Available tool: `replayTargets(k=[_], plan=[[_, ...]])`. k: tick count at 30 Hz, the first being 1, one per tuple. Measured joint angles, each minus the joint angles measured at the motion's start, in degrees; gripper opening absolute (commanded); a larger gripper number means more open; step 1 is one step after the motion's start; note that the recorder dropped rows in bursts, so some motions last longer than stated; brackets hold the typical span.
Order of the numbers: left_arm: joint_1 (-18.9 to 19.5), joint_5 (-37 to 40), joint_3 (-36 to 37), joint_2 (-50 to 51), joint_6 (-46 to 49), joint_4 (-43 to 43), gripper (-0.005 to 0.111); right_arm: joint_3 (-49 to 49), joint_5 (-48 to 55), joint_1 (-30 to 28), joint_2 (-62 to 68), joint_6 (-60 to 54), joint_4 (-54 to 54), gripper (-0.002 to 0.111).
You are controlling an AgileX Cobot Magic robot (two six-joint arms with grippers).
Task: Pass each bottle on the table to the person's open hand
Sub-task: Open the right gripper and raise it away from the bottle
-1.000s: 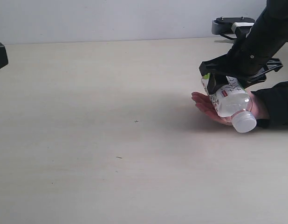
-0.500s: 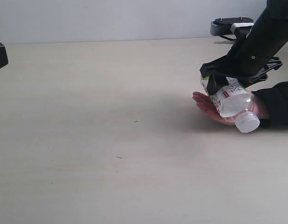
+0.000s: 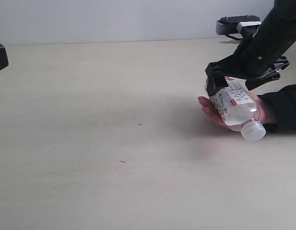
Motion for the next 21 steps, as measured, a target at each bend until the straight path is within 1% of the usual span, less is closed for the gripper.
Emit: replayTargets(k=[4,6,7,9,12,15,16,21], plan=[[0.0,0.0,0.0,0.0,0.0,0.0,0.000,-0.4,0.3,0.0,-1.7,-0.8,-0.4,0.090],[0.0,0.0,0.0,0.0,0.0,0.0,0.000,-1.4,1.3,0.0,-3.2,-0.9,-0.4,0.085],[0.0,0.0,0.0,0.0,0.0,0.0,0.000,-1.8,1.5,0.0,-4.0,-1.0,-0.5,0.081],[0.0,0.0,0.0,0.0,0.0,0.0,0.000,-2.5,2.4,0.0,-6.2,-1.0,-0.5,0.068],[0.0,0.0,0.0,0.0,0.0,0.0,0.000,-2.8,3.1,0.0,-10.3,-1.0,0.0,0.037],[0.0,0.0,0.0,0.0,0.0,0.0,0.000,-2.8,3.9,0.0,-14.6,-1.1,1.0,0.002],[0.0,0.0,0.0,0.0,0.0,0.0,0.000,-2.7,3.9,0.0,-15.9,-1.1,1.3,0.000],[0.0,0.0,0.0,0.0,0.0,0.0,0.000,1.1,2.8,0.0,-25.9,-1.1,3.0,0.001]])
